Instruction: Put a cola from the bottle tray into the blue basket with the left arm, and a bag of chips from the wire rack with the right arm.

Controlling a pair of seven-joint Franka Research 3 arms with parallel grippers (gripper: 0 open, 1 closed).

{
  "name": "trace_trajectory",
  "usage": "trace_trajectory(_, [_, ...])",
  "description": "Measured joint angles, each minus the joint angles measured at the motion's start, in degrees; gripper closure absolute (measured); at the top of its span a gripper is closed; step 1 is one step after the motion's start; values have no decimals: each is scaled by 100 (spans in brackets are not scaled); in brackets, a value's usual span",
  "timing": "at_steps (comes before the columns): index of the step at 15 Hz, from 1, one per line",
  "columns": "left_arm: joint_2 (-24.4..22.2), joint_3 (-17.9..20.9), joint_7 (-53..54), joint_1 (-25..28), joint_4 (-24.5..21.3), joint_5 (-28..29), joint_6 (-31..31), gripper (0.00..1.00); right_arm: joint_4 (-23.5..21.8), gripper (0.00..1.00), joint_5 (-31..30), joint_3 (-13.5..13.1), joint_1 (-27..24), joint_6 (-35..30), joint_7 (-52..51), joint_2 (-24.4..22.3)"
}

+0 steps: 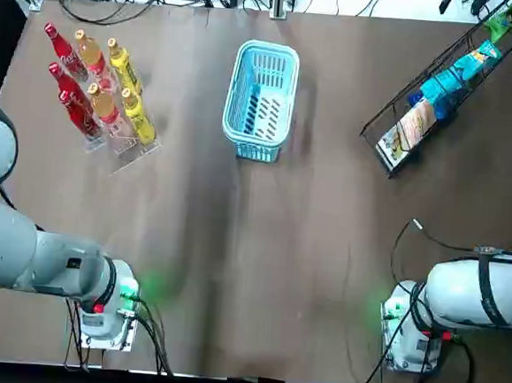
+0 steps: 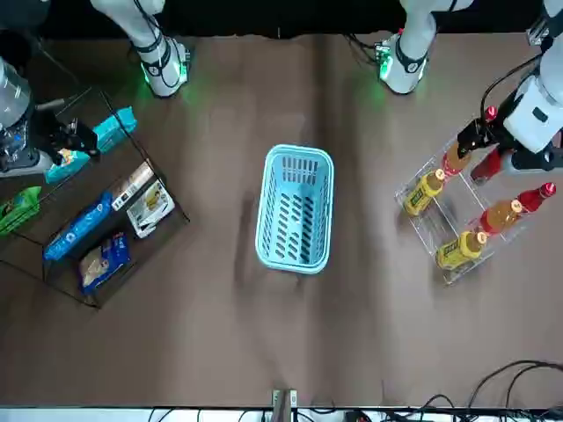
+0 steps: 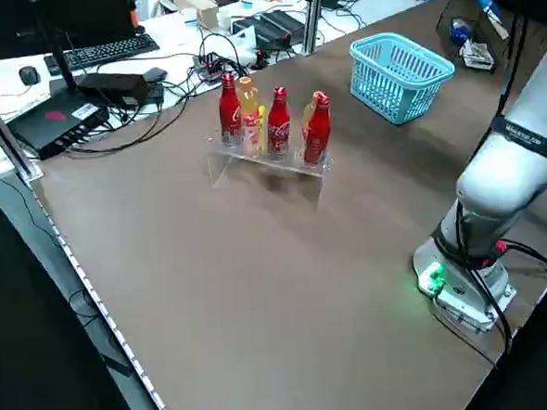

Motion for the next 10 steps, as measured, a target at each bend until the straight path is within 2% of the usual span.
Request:
trace_trajectory(8, [5, 10, 42, 21, -4, 0, 0, 0, -28, 0, 10, 14, 10, 24, -63, -26])
trace_trajectory(10, [14, 29, 42, 107, -63, 1, -18, 0, -51, 0, 30, 32, 189, 26, -124, -19])
